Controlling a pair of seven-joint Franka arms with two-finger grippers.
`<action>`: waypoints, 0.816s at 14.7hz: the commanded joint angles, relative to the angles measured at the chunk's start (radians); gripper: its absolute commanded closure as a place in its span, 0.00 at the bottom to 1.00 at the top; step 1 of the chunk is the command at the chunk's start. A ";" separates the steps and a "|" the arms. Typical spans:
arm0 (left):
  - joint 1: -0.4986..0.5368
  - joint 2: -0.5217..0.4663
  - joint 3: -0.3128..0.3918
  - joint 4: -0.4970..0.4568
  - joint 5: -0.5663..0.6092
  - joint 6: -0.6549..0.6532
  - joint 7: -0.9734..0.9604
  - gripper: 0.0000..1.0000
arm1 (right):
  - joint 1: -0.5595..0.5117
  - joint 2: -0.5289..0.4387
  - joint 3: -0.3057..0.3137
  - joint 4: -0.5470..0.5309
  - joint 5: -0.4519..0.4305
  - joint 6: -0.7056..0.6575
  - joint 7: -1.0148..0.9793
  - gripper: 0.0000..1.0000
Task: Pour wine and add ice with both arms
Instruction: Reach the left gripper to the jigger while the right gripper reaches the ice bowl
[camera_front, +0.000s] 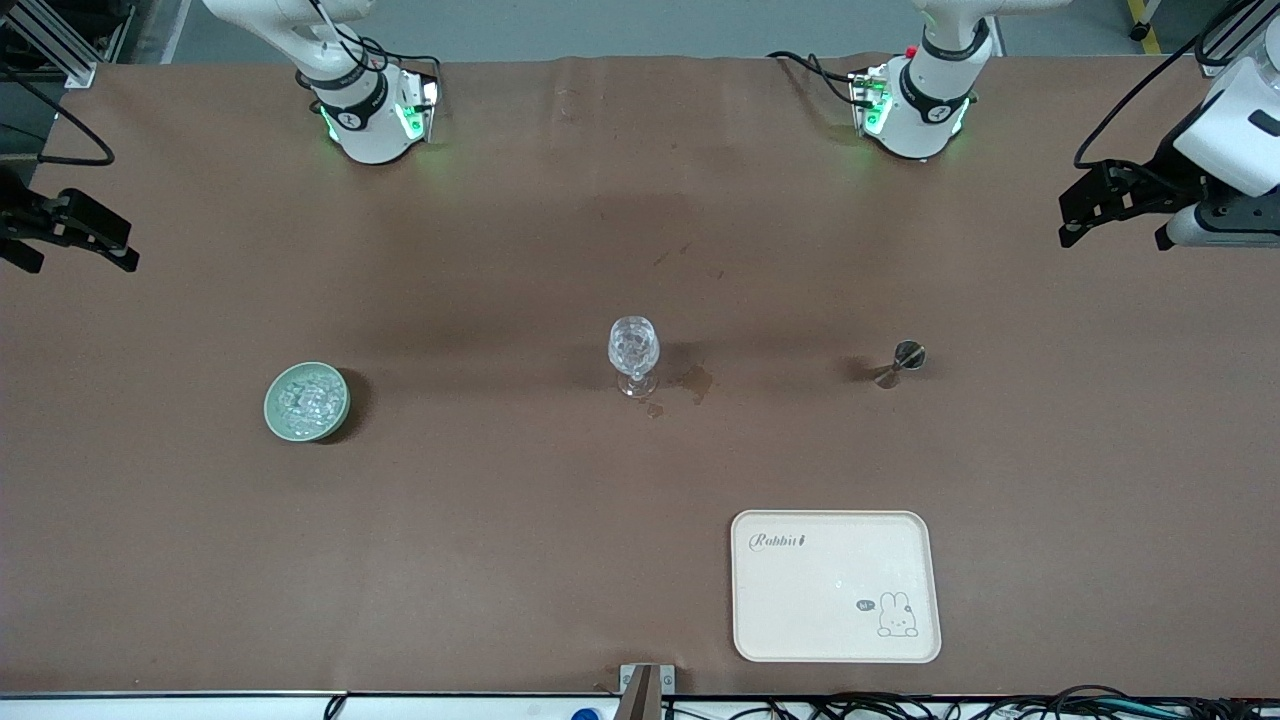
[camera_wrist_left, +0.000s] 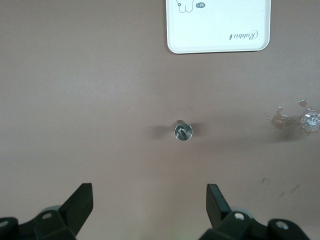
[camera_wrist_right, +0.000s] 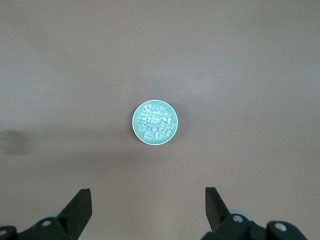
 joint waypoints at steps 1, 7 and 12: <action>0.003 -0.002 -0.001 0.015 0.018 -0.016 -0.001 0.00 | -0.002 -0.002 0.001 0.002 0.005 0.002 0.015 0.00; 0.004 0.097 0.005 0.031 0.012 -0.007 0.019 0.00 | -0.004 -0.005 0.001 -0.005 0.009 0.001 0.015 0.00; 0.032 0.281 0.010 0.029 -0.096 0.070 -0.008 0.00 | -0.001 0.010 0.001 -0.033 0.009 0.045 0.014 0.01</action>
